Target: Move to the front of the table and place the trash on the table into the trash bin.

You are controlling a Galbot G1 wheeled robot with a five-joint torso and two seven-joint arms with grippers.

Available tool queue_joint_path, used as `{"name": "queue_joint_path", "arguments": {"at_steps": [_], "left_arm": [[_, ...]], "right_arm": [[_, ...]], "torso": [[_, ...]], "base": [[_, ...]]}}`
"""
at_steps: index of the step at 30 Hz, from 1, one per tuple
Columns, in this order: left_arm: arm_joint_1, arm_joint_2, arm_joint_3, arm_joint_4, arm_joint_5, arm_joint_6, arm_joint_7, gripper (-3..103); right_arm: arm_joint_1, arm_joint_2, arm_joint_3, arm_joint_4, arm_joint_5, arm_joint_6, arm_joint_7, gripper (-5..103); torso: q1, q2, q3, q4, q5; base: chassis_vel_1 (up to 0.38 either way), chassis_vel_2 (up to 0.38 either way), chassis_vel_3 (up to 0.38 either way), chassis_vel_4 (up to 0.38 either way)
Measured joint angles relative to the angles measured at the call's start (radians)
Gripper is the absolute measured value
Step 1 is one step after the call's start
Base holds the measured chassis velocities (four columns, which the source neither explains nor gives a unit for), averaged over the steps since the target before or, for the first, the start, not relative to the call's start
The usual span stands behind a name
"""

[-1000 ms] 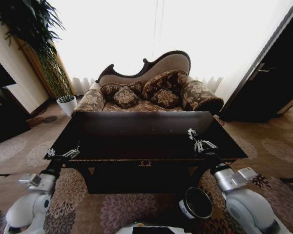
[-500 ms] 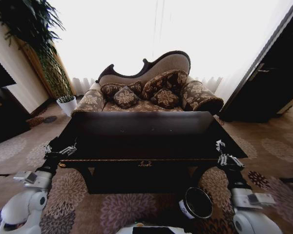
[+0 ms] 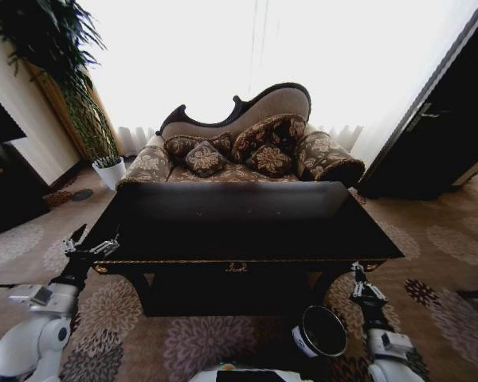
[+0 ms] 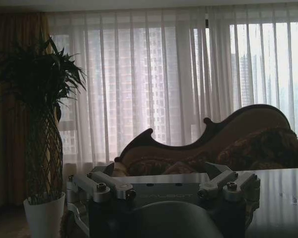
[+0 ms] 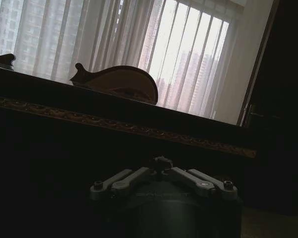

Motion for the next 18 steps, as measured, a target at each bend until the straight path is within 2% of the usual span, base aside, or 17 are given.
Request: {"name": "queue_joint_path", "arguments": {"at_steps": [4,9,10,13,15,18], "left_arm": [[0.002,0.001,-0.009,0.000,-0.002,0.000,0.000,100],[0.006,-0.007,-0.011,-0.004,-0.002,0.000,0.000,100],[0.006,-0.007,-0.011,-0.004,-0.002,0.000,0.000,100],[0.010,-0.005,-0.022,-0.008,-0.005,0.000,0.000,100],[0.011,-0.005,-0.024,-0.009,-0.006,0.000,0.000,100],[0.017,-0.001,-0.042,-0.015,-0.013,0.001,0.000,100]], "right_arm": [[0.020,-0.003,-0.017,-0.056,-0.026,0.013,0.000,0],[0.093,-0.021,-0.092,-0.270,-0.090,0.024,0.000,0],[0.093,-0.021,-0.092,-0.270,-0.090,0.024,0.000,0],[0.164,-0.046,-0.169,-0.443,-0.085,0.010,0.004,0],[0.172,-0.049,-0.177,-0.461,-0.083,0.006,0.005,0],[0.229,-0.072,-0.233,-0.595,-0.075,-0.008,0.007,0]], "torso": [[0.000,0.000,0.000,0.0000,-0.0002],[0.000,0.000,0.000,0.0000,0.0002],[0.000,0.000,0.000,0.0000,0.0002],[0.000,0.000,0.000,0.0000,0.0002],[0.000,0.000,0.000,0.0000,0.0002],[0.000,0.000,0.000,0.0000,0.0000]], "base": [[0.000,0.000,0.000,0.000],[0.000,0.000,0.000,0.000],[0.000,0.000,0.000,0.000],[0.000,0.000,0.000,0.000],[0.000,0.000,0.000,0.000],[0.000,0.000,0.000,0.000]]}}
